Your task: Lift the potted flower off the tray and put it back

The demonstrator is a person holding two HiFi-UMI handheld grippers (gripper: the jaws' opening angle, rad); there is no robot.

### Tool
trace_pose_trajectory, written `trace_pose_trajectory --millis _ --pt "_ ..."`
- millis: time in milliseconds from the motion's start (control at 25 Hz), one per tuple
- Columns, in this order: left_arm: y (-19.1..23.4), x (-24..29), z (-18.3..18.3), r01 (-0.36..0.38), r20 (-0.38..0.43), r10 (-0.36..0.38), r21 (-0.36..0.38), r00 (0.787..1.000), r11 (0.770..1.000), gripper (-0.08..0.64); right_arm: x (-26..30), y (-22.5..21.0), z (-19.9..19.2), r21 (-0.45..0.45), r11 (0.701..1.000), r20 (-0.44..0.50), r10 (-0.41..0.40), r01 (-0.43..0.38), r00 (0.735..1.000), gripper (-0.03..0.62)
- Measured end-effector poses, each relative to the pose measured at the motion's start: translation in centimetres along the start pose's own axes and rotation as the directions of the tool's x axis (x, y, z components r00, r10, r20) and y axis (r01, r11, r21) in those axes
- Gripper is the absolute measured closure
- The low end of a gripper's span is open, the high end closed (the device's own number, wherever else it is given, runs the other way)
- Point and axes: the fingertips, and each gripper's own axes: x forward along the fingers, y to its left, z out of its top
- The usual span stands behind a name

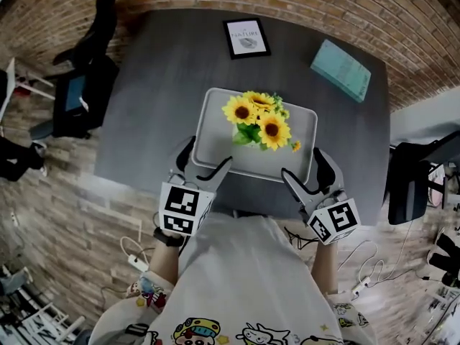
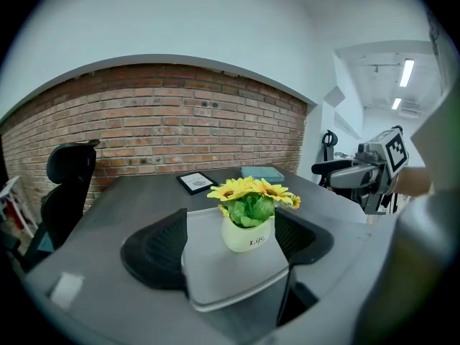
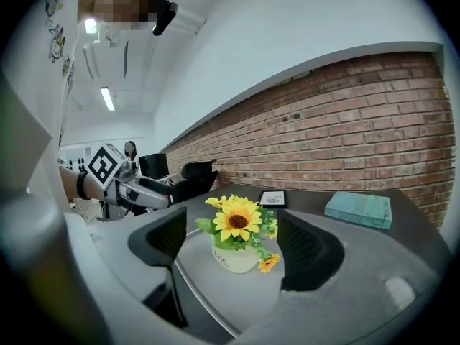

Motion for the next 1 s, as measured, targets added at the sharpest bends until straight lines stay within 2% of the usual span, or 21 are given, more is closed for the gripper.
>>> trace_pose_trajectory --millis 520,1000 --pt "-0.8 1.4 0.0 0.073 -0.002 -0.072 0.03 0.997 0.997 0.163 1.0 0.3 -1.0 -0.038 0.999 -0.042 -0.011 0.01 0.999 0.183" --pt "-1.7 4.0 -1.9 0.166 -0.047 -0.163 0.061 0.985 0.984 0.146 4.1 0.0 -4.2 -0.136 0.989 -0.18 0.037 -0.062 0.983 0.155"
